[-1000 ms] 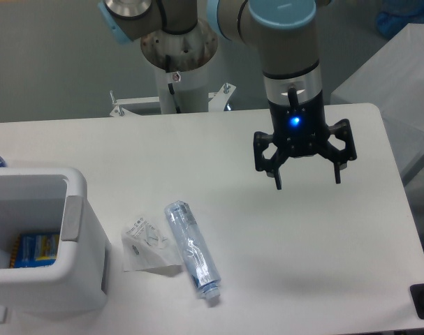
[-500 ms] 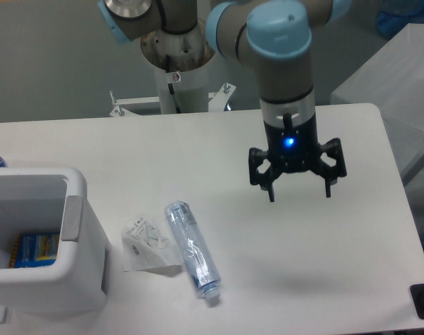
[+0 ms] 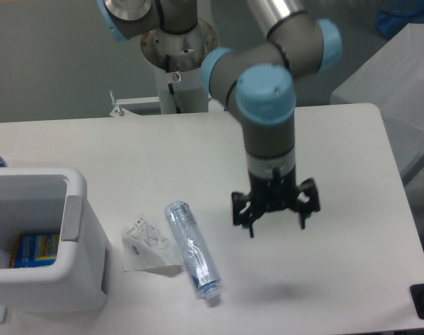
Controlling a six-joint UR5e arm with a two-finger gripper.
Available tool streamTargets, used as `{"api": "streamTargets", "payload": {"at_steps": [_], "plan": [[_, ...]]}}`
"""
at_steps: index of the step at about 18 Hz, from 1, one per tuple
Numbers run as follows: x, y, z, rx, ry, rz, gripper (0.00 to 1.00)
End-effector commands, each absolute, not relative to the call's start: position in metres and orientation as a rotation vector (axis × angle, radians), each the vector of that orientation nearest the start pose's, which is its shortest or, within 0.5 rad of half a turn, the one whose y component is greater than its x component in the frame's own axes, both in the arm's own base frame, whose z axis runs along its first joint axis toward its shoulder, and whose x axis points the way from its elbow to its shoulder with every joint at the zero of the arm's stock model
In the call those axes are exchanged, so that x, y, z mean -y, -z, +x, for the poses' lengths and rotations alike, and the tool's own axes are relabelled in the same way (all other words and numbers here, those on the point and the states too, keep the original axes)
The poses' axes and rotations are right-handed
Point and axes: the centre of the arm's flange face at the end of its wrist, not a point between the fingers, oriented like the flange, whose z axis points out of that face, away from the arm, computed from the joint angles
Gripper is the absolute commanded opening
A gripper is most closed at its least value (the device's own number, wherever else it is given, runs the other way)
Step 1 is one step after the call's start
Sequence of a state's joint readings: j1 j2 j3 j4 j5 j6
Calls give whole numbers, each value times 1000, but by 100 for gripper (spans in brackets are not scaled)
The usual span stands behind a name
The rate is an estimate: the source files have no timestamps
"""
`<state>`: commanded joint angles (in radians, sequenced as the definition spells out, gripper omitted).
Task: Place the trash in the trash can
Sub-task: 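Move the open gripper down over the clear plastic bottle's cap end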
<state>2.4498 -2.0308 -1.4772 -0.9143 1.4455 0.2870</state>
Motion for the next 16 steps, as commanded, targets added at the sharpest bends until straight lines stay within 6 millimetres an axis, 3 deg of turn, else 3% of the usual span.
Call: {"api": "streamTargets", "payload": {"at_steps": [2,8,16], "plan": [[-552,-318,-428,828,29,-2696,100],[-570,-272,-430,883,92,-2729,100],[-608,-239,-433,960,120,-2721,100]]}}
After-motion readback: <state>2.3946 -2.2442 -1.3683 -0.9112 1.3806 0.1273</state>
